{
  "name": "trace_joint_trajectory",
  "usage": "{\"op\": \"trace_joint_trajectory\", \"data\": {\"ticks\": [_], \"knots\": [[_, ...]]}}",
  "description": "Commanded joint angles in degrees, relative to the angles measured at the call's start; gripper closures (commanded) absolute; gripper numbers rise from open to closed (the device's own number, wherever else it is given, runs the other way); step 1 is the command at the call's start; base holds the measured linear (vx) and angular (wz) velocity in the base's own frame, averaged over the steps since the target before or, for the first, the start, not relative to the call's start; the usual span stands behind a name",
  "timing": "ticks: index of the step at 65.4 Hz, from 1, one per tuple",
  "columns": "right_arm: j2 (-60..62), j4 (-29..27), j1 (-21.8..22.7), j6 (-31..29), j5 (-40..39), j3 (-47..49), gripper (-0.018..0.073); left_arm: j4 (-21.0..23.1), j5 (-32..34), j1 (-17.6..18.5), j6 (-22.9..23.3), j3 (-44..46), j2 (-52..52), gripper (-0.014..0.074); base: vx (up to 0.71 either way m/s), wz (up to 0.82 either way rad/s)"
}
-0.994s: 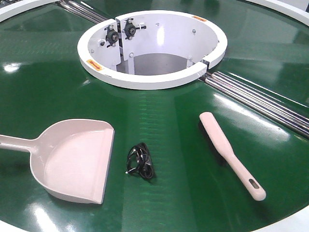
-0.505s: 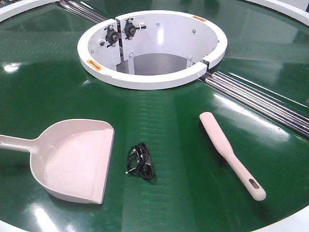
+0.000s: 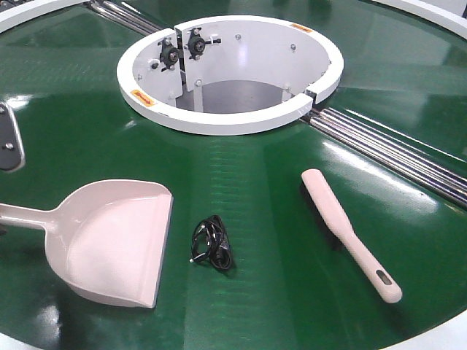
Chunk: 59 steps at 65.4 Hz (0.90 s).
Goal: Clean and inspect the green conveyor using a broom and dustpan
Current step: 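Lower the left gripper and grasp the pink dustpan handle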
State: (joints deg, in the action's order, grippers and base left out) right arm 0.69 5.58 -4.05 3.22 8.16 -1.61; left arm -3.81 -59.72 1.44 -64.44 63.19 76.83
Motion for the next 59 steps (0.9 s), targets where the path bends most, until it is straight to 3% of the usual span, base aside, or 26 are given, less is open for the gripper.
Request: {"op": "trace_joint_trajectory", "data": {"ticks": [1, 14, 23, 30, 42, 59], "knots": [[0.6, 0.0, 0.0, -0.2, -4.2, -0.2, 0.0568, -3.0, 2.1, 0.0, -1.2, 2.0, 1.8, 0.0027, 0.0, 0.0], [0.6, 0.0, 0.0, -0.2, -4.2, -0.2, 0.0568, -4.1, 2.2, 0.0, -11.1, 2.0, 7.3, 0.0027, 0.0, 0.0], [0.6, 0.0, 0.0, -0.2, -4.2, -0.2, 0.0568, -8.4, 4.0, 0.0, -11.8, 2.3, 9.2, 0.0027, 0.0, 0.0], [0.6, 0.0, 0.0, -0.2, -4.2, -0.2, 0.0568, -8.0, 4.7, 0.0, -11.9, 4.7, 11.3, 0.0027, 0.0, 0.0], [0.6, 0.0, 0.0, -0.2, -4.2, -0.2, 0.0568, -2.2, 2.8, 0.0, -15.8, 8.9, 15.3, 0.0027, 0.0, 0.0], [0.6, 0.0, 0.0, -0.2, -4.2, -0.2, 0.0568, -3.0, 2.1, 0.0, -17.9, 9.3, 19.5, 0.0027, 0.0, 0.0]]}}
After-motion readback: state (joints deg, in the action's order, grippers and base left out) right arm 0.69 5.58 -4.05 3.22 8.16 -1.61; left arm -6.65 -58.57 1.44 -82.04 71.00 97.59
